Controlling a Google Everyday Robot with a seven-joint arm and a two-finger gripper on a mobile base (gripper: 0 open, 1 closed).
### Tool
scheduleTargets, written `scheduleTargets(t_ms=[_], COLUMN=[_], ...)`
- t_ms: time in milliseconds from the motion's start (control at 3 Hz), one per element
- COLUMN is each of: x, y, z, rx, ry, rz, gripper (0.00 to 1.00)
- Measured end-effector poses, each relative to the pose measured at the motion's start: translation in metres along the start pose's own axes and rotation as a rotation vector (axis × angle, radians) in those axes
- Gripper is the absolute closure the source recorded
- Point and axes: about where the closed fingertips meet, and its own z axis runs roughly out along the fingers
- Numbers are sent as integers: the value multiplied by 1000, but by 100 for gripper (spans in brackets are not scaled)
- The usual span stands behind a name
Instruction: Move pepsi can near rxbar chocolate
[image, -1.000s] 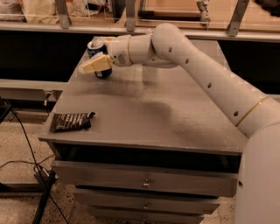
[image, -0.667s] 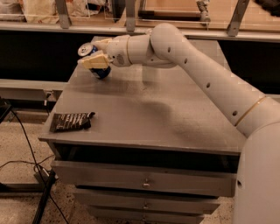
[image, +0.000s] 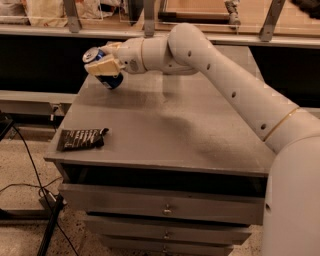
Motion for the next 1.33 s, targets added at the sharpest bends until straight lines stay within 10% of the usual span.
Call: scheduleTargets(t_ms=[667,1333], x=[-63,-53], y=[30,34], z=[6,12], rx=[58,79], ry=[-138,-175], rz=[12,55], gripper=[100,100])
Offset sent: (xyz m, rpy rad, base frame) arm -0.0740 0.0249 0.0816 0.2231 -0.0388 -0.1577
